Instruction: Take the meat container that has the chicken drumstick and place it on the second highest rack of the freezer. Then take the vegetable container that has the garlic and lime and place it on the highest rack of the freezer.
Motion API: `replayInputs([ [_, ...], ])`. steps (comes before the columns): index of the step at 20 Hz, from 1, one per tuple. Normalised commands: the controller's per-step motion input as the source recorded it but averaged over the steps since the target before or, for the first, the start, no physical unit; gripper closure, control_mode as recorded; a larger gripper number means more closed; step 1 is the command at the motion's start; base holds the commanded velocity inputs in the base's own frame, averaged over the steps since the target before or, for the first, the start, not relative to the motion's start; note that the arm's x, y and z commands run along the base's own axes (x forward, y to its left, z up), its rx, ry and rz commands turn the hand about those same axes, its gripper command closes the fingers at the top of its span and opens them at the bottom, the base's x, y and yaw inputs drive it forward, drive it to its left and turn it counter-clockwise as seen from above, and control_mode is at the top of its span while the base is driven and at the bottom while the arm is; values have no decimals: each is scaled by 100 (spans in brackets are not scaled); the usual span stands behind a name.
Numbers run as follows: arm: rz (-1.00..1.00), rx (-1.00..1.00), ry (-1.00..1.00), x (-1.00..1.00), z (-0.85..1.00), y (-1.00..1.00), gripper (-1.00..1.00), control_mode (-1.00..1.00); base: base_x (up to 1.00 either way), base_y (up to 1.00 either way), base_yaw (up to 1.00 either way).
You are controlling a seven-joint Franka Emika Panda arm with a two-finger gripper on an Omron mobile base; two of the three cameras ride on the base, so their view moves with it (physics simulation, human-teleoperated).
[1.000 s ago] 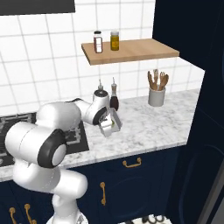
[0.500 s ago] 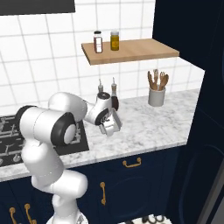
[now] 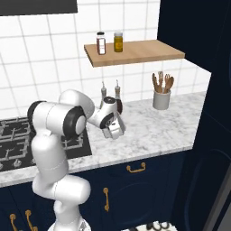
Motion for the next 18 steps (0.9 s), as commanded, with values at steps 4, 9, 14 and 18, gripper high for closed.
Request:
replayInputs([
  [4, 1, 0, 0, 37, -30, 0, 100, -100, 0, 0, 0],
  [9, 1, 0, 0, 24, -27, 1, 100, -100, 0, 0, 0],
  [14, -1, 0, 0, -27, 11, 10, 100, -100, 0, 0, 0],
  [18, -6, 0, 1, -89, 46, 48, 100, -100, 0, 0, 0],
])
